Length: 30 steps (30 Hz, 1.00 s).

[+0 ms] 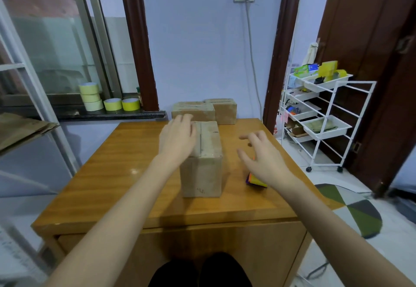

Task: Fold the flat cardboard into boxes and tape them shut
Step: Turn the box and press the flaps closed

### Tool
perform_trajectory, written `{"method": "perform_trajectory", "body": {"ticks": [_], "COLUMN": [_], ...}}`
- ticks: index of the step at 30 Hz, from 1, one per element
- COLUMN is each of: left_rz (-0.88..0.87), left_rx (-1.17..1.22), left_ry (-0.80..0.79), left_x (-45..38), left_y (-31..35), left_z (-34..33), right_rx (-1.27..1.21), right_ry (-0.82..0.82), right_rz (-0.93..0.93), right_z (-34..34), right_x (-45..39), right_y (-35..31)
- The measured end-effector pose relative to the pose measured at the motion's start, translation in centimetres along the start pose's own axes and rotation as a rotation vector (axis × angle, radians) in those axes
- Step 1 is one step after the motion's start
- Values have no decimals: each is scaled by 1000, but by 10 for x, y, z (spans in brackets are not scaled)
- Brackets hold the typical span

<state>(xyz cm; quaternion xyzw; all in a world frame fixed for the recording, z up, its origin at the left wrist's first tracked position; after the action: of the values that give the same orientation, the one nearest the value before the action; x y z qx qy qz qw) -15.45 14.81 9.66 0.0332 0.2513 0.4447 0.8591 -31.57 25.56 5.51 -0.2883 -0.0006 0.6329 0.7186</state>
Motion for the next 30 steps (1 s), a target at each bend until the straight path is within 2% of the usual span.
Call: {"method": "perform_trajectory", "body": {"ticks": [3,5,6,8,10,12,16,30], "left_rz": [-265,-397,-397,-290,-156,-53,82,161], "left_rx": [79,73,67,44,26,54,261,455], "left_ry": [10,-83,-156,-333,-439,-471,-527,-371], "left_x": [31,53,60,66,69,69,62,56], "left_y": [74,120,134,142,136,124,103,98], "left_z": [-8,-39,-59,-106,-139,-161,-189,-197], "right_rx": [-32,-50,-45,-21,-11,-20,-21,43], "right_ry": [34,15,-12,-106,-217,-287,-289,-307], "right_rz": [-125,-206,-247,-316,-343,-343,-306,-136], "right_z": [12,7,2,-15,-35,-49,-56,-76], "right_x": [14,27,35,49,59,65,61,56], "right_y": [46,75,88,108,121,128,130,117]}}
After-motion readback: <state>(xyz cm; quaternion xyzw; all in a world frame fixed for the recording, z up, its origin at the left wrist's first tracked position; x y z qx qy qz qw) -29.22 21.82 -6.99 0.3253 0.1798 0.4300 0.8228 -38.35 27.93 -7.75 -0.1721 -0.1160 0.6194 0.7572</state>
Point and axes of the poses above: each hand's wrist, its own x-axis away from the middle knuckle, its own z-axis out of the back of the hand, y = z × x, the point moved 10 cm from there along -x, towards the middle knuckle, and after that the axes turned 10 degrees about -y, right-handed, at the moved point
